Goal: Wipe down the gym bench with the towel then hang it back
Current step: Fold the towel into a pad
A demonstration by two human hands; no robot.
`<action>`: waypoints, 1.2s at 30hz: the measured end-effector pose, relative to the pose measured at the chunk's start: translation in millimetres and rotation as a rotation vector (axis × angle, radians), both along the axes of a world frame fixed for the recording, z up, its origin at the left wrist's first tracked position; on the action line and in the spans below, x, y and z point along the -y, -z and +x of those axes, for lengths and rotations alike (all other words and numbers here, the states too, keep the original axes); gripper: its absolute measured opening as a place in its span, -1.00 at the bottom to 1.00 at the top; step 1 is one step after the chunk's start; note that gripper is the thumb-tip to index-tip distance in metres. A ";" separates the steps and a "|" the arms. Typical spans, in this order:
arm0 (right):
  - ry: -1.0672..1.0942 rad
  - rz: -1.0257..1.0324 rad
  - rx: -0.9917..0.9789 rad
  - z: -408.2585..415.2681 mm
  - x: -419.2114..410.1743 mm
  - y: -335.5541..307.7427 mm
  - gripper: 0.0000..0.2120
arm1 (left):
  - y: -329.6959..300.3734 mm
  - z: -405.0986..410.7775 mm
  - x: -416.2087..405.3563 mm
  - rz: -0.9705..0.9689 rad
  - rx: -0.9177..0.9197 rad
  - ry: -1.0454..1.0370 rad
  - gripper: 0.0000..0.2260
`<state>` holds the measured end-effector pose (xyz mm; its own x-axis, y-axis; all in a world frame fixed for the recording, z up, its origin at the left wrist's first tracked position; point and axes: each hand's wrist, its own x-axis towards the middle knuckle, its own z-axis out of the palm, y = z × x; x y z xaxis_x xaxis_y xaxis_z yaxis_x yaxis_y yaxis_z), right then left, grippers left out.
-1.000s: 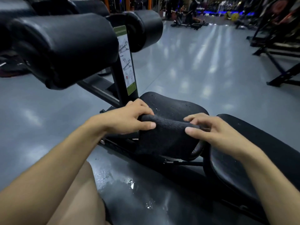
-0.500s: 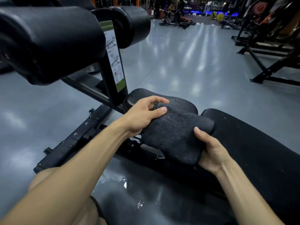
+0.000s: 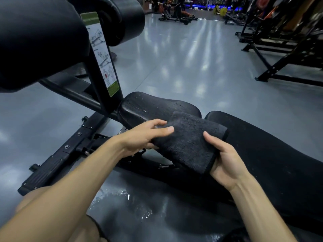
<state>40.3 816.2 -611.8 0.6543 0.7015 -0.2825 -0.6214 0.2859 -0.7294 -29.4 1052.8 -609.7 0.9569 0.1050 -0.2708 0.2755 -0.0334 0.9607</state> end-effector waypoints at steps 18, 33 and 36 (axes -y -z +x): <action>-0.169 -0.290 0.939 36.3 -16.8 -31.8 -0.37 | -28.3 7.8 -27.5 0.266 0.554 0.056 -0.64; 0.001 -0.518 1.293 34.6 -40.3 -47.0 -0.61 | -18.1 -3.1 -49.5 0.227 0.553 -0.021 -0.79; -0.034 -0.473 1.267 39.7 -38.1 -45.6 -0.58 | -16.0 -3.7 -48.7 0.174 0.507 0.008 -0.78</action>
<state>79.9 854.3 -566.2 0.6275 0.7265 0.2801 0.5444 -0.1520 -0.8250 -33.1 1101.4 -593.7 0.9640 0.0991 0.2467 -0.2230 -0.2040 0.9533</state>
